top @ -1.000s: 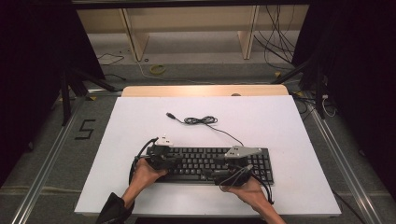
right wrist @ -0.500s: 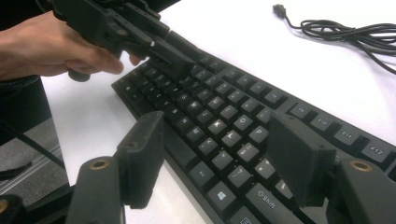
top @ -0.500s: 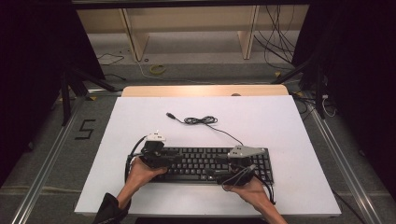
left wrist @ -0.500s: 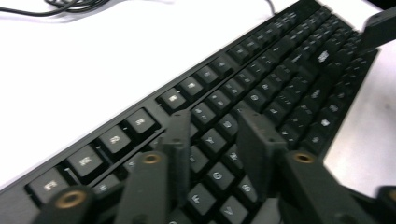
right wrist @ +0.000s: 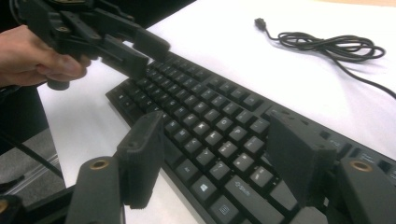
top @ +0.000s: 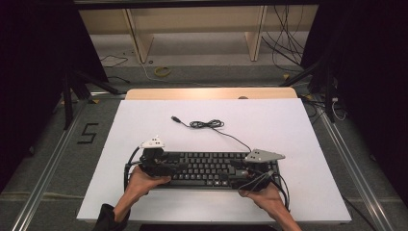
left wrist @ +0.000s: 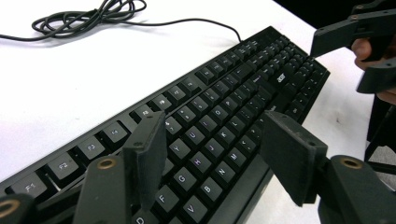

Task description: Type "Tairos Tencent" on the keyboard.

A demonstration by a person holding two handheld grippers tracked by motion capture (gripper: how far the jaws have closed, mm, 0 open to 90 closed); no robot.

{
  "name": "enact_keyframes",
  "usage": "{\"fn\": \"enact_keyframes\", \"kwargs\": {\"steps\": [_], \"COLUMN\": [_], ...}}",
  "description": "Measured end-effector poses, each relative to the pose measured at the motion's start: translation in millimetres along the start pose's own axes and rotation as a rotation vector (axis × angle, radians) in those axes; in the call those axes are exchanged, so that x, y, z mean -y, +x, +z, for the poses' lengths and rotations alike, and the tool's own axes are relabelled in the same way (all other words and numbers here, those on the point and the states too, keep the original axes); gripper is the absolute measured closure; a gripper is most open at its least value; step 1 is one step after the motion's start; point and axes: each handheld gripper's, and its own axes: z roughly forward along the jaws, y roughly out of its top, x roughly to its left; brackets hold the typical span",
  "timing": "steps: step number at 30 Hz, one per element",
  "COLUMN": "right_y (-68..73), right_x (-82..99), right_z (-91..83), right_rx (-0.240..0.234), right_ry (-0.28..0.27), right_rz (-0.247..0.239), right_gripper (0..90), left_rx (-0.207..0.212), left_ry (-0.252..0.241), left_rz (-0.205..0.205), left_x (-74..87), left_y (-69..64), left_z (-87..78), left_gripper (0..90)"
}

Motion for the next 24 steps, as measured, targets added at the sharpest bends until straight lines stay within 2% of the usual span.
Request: {"fn": "enact_keyframes", "kwargs": {"steps": [16, 24], "right_y": [-7.5, -7.5], "right_x": [10.2, 17.3], "right_z": [-19.6, -28.7], "right_rx": [0.027, 0.037], "right_ry": [-0.026, -0.045], "right_rz": [0.004, 0.000], "right_gripper": [37.4, 37.1], "left_rx": [0.031, 0.042], "left_ry": [-0.081, -0.097], "left_rz": [-0.019, -0.004], "left_x": [18.3, 30.0], "left_y": [-3.4, -7.0], "left_z": [-22.0, -28.2], "left_gripper": [34.6, 33.7]}}
